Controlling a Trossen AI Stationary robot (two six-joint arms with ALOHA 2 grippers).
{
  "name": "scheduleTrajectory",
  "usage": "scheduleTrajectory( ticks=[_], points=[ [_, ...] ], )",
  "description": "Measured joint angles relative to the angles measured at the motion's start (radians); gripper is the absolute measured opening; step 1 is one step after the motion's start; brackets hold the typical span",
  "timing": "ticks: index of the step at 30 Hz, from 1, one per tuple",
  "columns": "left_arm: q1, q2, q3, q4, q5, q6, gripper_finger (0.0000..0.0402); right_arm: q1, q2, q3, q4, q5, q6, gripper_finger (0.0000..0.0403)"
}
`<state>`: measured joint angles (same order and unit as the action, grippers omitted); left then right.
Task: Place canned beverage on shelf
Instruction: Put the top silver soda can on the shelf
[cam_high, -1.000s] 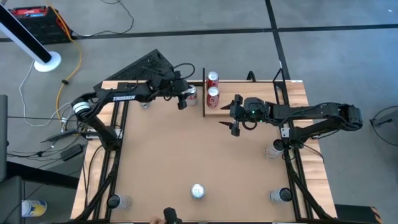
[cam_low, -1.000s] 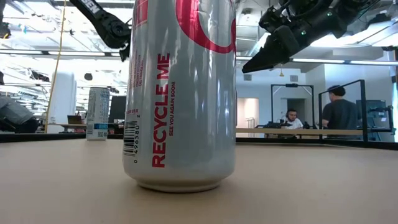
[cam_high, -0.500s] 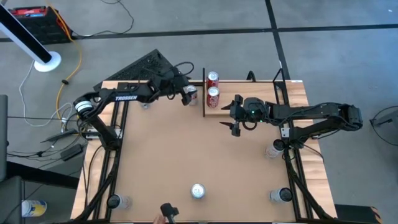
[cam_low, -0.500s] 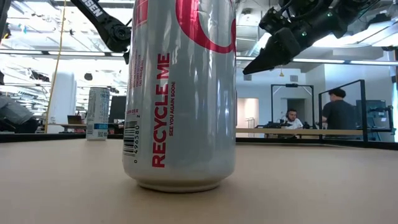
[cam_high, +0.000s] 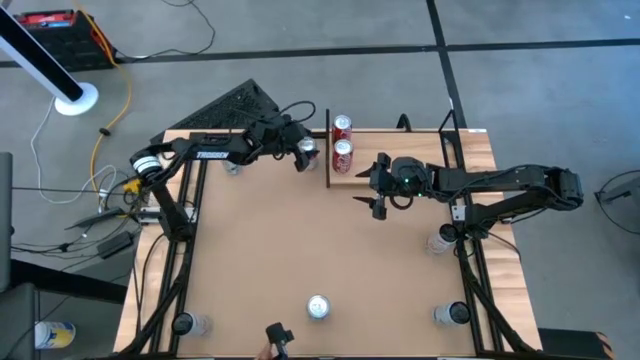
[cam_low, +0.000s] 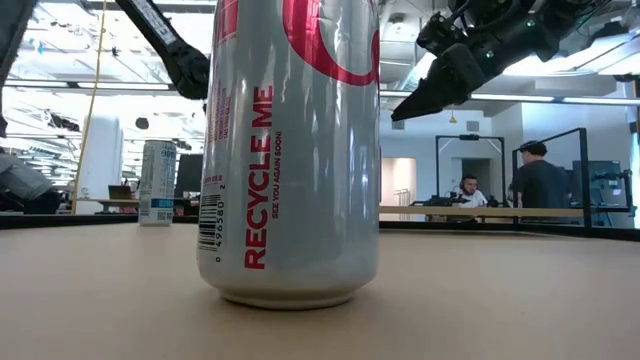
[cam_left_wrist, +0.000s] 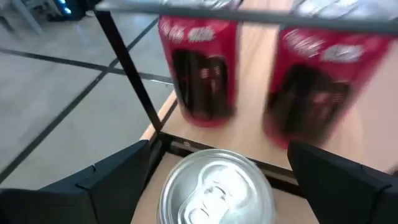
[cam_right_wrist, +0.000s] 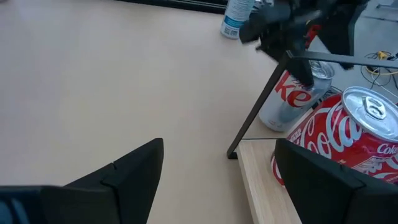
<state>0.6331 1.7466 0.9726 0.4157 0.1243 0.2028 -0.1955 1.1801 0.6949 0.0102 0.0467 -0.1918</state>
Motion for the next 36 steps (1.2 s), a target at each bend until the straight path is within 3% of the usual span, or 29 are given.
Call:
scheduleTrajectory(
  ticks=[5, 17, 24, 27, 36],
  points=[
    [0.000, 0.049, 0.000, 0.052, -0.011, -0.007, 0.0366, 0.012, 0.000, 0.000, -0.007, -0.005, 0.001, 0.0331],
    [-0.006, 0.074, 0.000, -0.001, -0.034, -0.027, 0.0360, 0.009, 0.000, 0.000, -0.005, -0.006, -0.008, 0.0331],
    [-0.006, 0.074, 0.000, -0.011, -0.038, -0.010, 0.0282, 0.010, 0.000, 0.000, -0.003, -0.005, -0.009, 0.0331],
    [-0.006, 0.073, 0.000, -0.022, -0.051, -0.010, 0.0280, 0.010, 0.000, 0.000, -0.002, -0.005, -0.008, 0.0331],
    [-0.052, -0.051, -0.002, -0.271, -0.060, 0.021, 0.0280, 0.010, 0.000, 0.000, -0.002, -0.004, -0.009, 0.0331]
  ],
)
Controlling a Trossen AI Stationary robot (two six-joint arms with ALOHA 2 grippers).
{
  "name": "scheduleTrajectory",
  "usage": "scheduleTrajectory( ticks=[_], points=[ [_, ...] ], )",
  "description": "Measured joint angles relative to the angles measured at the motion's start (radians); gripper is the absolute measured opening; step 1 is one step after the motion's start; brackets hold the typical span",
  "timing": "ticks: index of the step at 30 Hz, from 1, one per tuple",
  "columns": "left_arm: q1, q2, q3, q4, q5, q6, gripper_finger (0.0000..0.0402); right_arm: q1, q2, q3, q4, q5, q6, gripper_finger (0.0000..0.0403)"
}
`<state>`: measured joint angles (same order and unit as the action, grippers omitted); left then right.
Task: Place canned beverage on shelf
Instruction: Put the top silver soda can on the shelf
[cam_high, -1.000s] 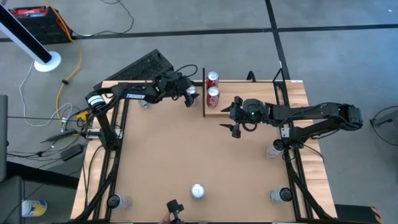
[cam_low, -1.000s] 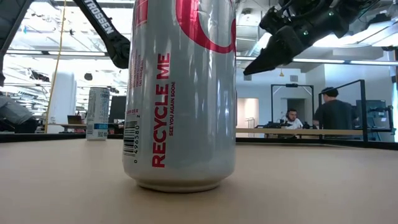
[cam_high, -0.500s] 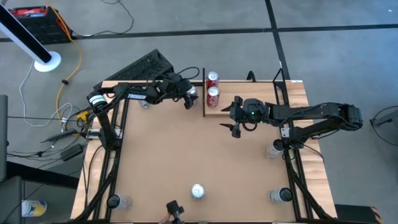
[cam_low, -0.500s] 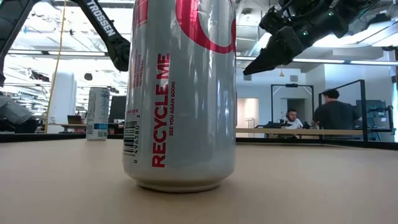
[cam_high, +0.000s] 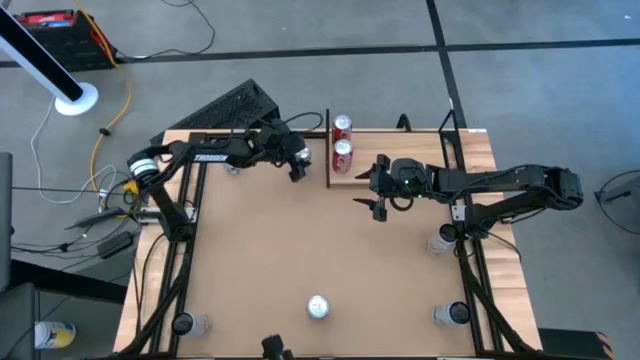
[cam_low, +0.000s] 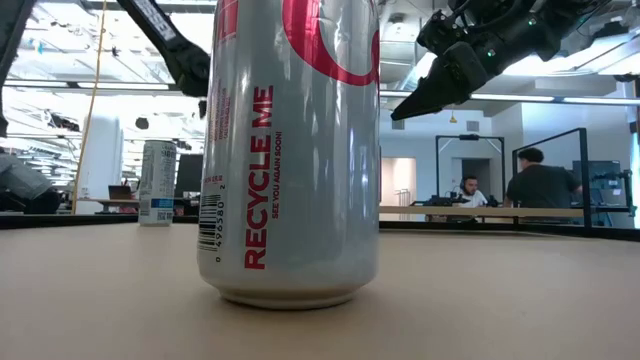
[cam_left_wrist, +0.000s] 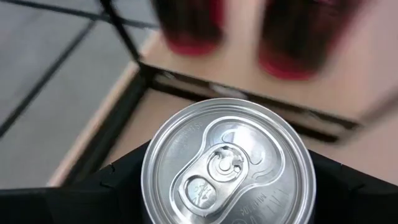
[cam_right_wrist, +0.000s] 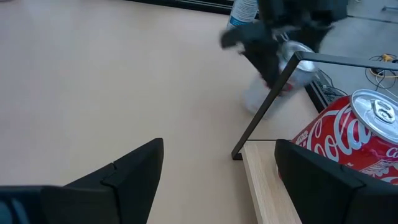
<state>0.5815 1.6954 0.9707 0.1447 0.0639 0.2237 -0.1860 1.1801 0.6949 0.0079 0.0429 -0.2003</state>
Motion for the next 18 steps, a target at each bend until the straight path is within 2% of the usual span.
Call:
scheduleTrajectory(
  ticks=[3, 8, 12, 15, 18],
  points=[
    [-0.041, -0.082, 0.000, -0.085, 0.031, 0.001, 0.0280, 0.000, 0.000, 0.000, 0.000, 0.001, -0.001, 0.0331],
    [-0.161, -0.181, 0.000, -0.186, 0.162, 0.003, 0.0280, 0.000, 0.006, 0.000, 0.000, -0.012, -0.003, 0.0331],
    [-0.283, -0.220, 0.000, -0.222, 0.186, 0.019, 0.0280, 0.002, 0.018, 0.000, -0.004, -0.014, -0.016, 0.0331],
    [-0.373, -0.218, 0.000, -0.183, 0.179, 0.019, 0.0280, 0.005, 0.019, 0.000, -0.004, -0.017, -0.017, 0.0331],
    [-0.453, -0.175, 0.001, -0.029, 0.127, 0.019, 0.0280, 0.014, 0.018, 0.000, -0.012, -0.018, -0.014, 0.0331]
  ],
)
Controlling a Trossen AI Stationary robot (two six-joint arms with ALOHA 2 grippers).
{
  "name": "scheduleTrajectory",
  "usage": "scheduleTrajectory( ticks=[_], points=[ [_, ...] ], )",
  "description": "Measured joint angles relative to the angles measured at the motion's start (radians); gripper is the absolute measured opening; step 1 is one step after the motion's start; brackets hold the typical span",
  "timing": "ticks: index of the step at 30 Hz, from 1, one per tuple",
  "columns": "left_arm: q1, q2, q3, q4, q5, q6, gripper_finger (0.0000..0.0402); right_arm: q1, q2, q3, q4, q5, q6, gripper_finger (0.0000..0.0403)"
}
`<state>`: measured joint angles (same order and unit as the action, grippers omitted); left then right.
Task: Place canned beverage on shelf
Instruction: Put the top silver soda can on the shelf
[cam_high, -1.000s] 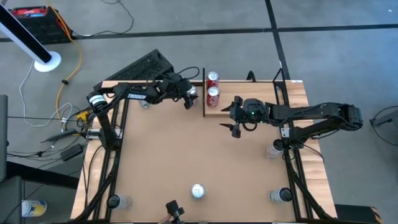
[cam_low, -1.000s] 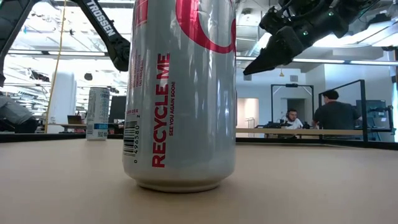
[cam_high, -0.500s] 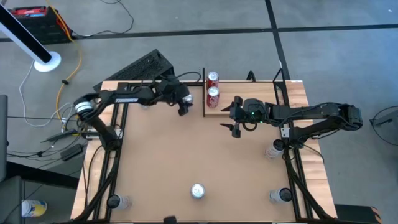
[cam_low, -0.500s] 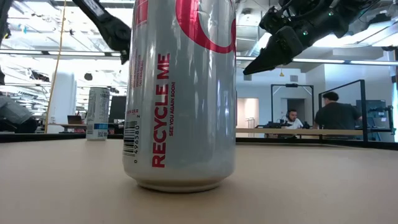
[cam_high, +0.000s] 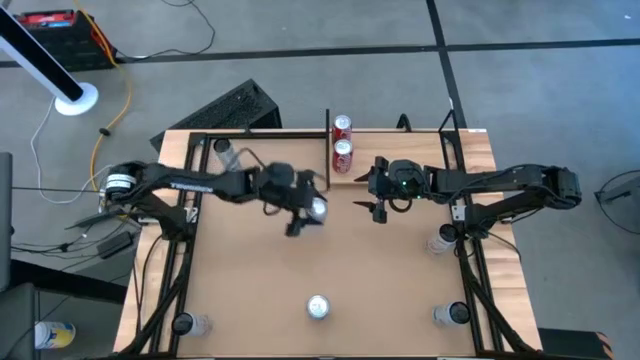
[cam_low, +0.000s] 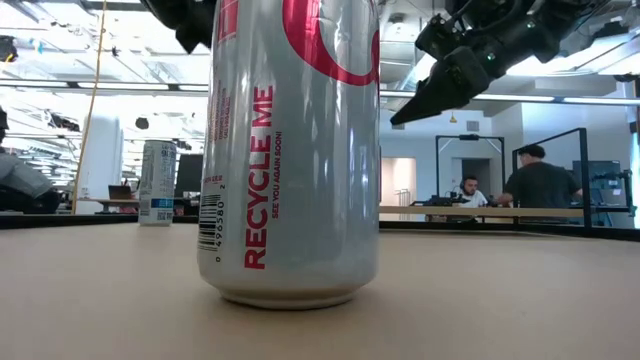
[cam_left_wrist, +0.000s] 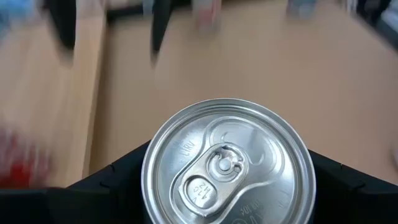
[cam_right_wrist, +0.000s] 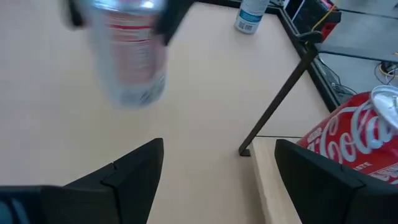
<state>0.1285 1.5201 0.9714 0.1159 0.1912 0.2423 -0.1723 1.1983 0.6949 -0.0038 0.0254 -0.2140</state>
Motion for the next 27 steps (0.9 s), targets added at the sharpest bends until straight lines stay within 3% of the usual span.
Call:
scheduleTrajectory(
  ticks=[4, 7, 16, 20, 27],
  points=[
    [-0.056, 0.126, 0.003, 0.250, -0.058, 0.000, 0.0280, 0.013, -0.031, 0.043, -0.165, 0.000, 0.010, 0.0331],
    [-0.062, 0.241, 0.076, 0.305, -0.069, -0.017, 0.0280, 0.016, -0.073, 0.065, -0.265, 0.000, 0.040, 0.0331],
    [-0.042, 0.533, 0.503, -0.004, -0.154, -0.029, 0.0280, 0.024, -0.168, 0.065, -0.364, 0.004, 0.113, 0.0330],
    [-0.043, 0.605, 0.582, -0.027, -0.151, -0.023, 0.0280, 0.037, -0.176, 0.064, -0.395, 0.000, 0.115, 0.0330],
    [-0.043, 0.641, 0.599, -0.039, -0.151, -0.010, 0.0280, 0.039, -0.180, 0.066, -0.395, 0.004, 0.096, 0.0330]
  ],
)
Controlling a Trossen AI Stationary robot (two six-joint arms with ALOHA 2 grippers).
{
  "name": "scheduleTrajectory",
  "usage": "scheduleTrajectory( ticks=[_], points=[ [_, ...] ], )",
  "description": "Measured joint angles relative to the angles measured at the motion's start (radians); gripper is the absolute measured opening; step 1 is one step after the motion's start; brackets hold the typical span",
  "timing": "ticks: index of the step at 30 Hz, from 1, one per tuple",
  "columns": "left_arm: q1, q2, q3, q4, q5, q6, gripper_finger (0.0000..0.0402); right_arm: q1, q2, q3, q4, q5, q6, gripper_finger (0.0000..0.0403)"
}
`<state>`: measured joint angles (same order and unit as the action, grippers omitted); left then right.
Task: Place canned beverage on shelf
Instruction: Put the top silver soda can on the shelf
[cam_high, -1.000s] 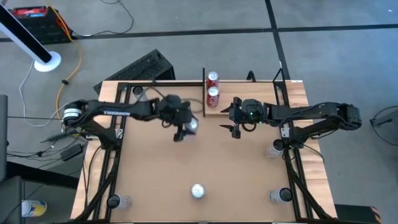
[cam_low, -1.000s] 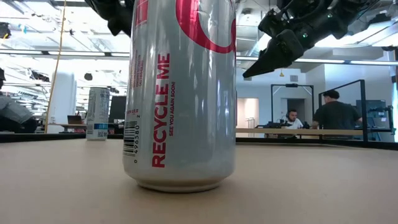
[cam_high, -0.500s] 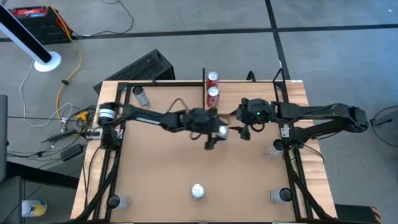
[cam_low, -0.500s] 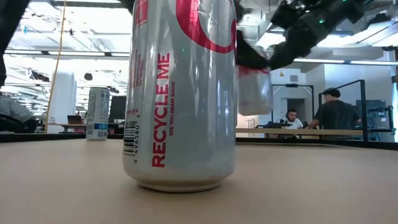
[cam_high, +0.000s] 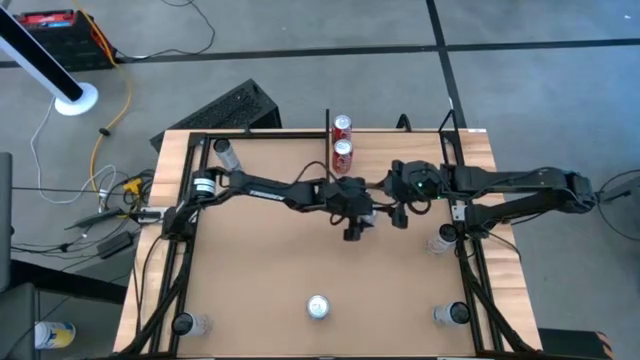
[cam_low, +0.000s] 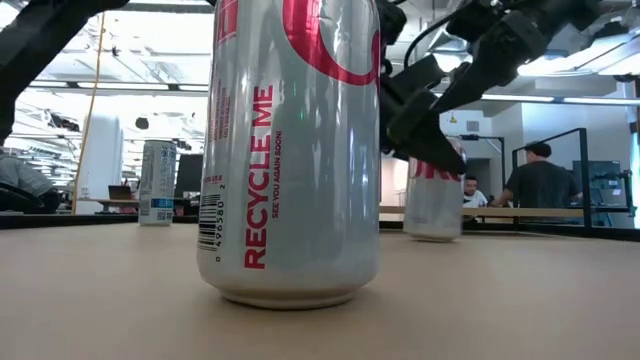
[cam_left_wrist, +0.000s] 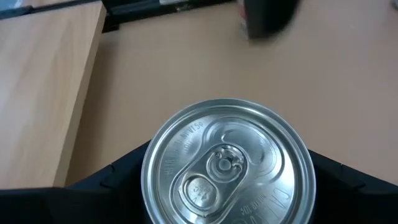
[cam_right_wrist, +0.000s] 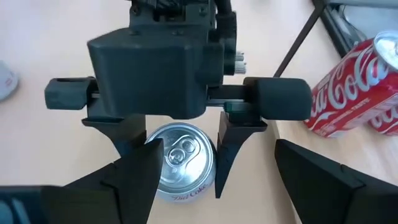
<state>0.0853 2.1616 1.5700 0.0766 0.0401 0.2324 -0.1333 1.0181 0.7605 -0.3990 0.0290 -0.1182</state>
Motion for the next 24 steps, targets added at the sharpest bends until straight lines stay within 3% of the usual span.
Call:
scheduleTrajectory(
  ticks=[3, 7, 9, 15, 21, 24],
  points=[
    [0.000, 0.000, 0.000, 0.005, -0.001, 0.009, 0.0292, -0.007, -0.002, 0.000, -0.001, 0.004, -0.011, 0.0330],
    [0.000, 0.000, 0.000, 0.005, -0.006, 0.023, 0.0368, -0.015, 0.000, 0.000, -0.003, 0.005, -0.013, 0.0330],
    [0.000, -0.001, 0.003, 0.004, -0.044, 0.029, 0.0387, -0.019, -0.001, 0.000, -0.001, 0.004, -0.013, 0.0330],
    [-0.001, -0.010, 0.069, -0.072, -0.092, 0.041, 0.0368, -0.019, -0.001, 0.000, -0.016, 0.000, -0.013, 0.0330],
    [-0.004, -0.010, 0.163, -0.245, 0.055, 0.035, 0.0365, -0.010, -0.016, 0.000, -0.033, -0.004, -0.021, 0.0330],
    [-0.005, -0.024, 0.181, -0.306, 0.044, 0.033, 0.0365, -0.008, -0.039, -0.001, -0.048, -0.004, -0.021, 0.0330]
  ],
)
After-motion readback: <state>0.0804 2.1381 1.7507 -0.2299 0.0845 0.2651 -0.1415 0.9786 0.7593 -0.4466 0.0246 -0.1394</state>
